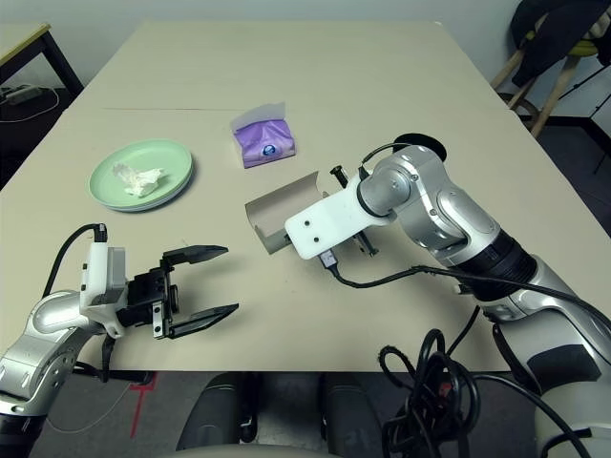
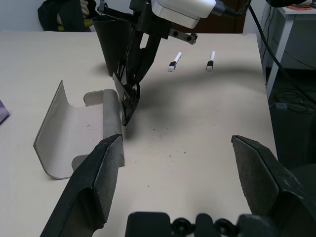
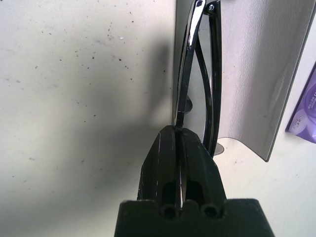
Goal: Organize and tidy the items on the table.
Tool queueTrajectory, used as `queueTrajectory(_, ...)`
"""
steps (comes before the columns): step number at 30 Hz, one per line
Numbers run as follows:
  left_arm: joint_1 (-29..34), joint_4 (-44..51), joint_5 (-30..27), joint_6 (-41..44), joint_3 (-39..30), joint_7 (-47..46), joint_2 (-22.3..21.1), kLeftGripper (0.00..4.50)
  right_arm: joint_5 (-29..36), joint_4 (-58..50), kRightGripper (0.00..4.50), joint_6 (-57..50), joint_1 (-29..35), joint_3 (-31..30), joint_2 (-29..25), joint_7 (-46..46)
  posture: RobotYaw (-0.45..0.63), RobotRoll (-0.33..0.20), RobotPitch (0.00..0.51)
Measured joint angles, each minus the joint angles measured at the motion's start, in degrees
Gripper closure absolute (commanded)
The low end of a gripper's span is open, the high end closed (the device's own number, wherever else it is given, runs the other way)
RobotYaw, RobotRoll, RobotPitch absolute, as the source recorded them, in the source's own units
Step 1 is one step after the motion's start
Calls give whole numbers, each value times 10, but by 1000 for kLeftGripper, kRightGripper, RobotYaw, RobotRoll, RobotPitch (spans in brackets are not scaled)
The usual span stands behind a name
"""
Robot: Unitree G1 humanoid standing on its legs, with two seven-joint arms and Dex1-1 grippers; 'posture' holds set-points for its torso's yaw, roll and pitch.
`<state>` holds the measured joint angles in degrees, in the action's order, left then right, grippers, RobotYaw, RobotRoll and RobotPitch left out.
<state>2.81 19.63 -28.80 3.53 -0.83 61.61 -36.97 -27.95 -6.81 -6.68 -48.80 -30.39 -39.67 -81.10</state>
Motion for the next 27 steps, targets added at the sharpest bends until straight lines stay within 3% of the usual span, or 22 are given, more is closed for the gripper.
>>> queueTrajectory(12,-4,0,0,3,0,-1,0,0,16,11,4486,5,-22,0,7,0,135,0,101)
queueTrajectory(27,-3,4,0,6,-1,-14,0,0,56,140,4486,54,-106,-2,47,-5,171,0,98)
